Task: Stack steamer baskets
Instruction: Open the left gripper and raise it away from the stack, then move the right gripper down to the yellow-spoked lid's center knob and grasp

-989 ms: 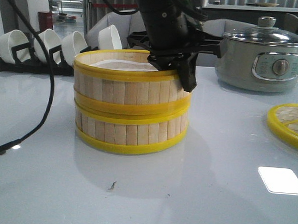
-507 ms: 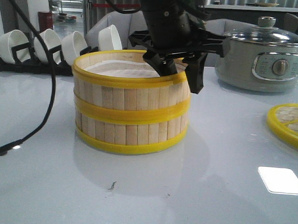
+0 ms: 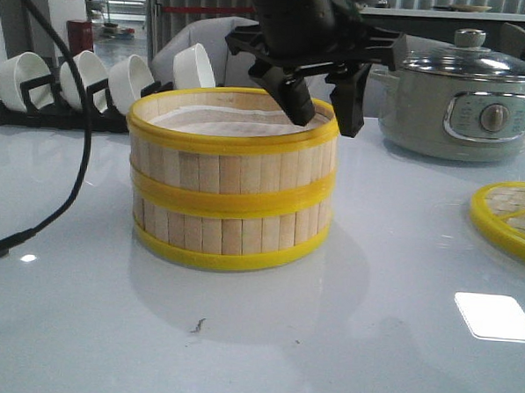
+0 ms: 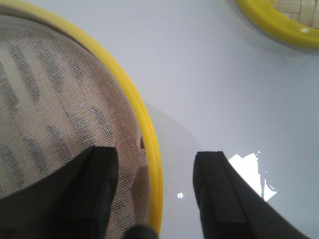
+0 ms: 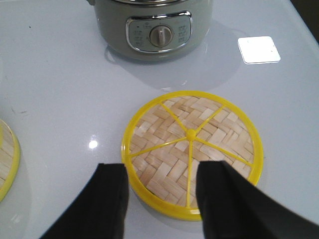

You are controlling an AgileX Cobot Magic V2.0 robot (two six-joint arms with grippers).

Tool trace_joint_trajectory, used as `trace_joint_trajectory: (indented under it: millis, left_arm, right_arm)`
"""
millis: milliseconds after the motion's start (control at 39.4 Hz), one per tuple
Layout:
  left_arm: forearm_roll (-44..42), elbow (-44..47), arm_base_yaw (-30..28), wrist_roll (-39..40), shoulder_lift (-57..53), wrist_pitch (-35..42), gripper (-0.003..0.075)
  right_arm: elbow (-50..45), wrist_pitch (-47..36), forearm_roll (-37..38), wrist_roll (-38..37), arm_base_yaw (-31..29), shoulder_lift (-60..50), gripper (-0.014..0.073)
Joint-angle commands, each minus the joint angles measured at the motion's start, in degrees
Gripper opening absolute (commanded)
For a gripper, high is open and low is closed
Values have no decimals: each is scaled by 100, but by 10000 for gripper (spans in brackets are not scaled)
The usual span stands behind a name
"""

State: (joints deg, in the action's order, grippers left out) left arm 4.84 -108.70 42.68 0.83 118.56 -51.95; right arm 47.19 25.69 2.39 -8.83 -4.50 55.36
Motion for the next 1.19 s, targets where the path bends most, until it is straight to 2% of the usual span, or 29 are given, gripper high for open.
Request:
trace_joint_trajectory:
  millis: [0,228,279,330,406,482,786,939,1167]
  left_arm:
    - [11,-219,37,68,-479,241,420]
    - [-12,-232,-49,68,-844,253,403]
    - [-12,-229,-121,68,-962,253,355]
    - [-12,-229,-199,68,-1094,253,274]
    - [0,-229,-385,68,-1383,253,72]
    - [12,-229,-559,68,-1626,225,105]
    - [12,91,-1575,68,-2842,198,86]
    - [12,698,-2188,68,-3619,299,86]
    - [-72,2321,-2847,68,-5023,906,86]
  right_arm:
    - [209,-382,67,47,-16,-58,423]
    - [209,-382,67,47,-16,-58,423]
    - [209,-382,67,47,-16,-58,423]
    - [209,-382,67,47,-16,-58,423]
    - [209,-382,67,47,-16,-58,423]
    - [209,-382,67,47,-16,-58,423]
    - [209,-359,62,47,-16,-58,423]
    - [209,-337,62,47,-16,-58,423]
    - [209,-331,-93,47,-3,-58,423]
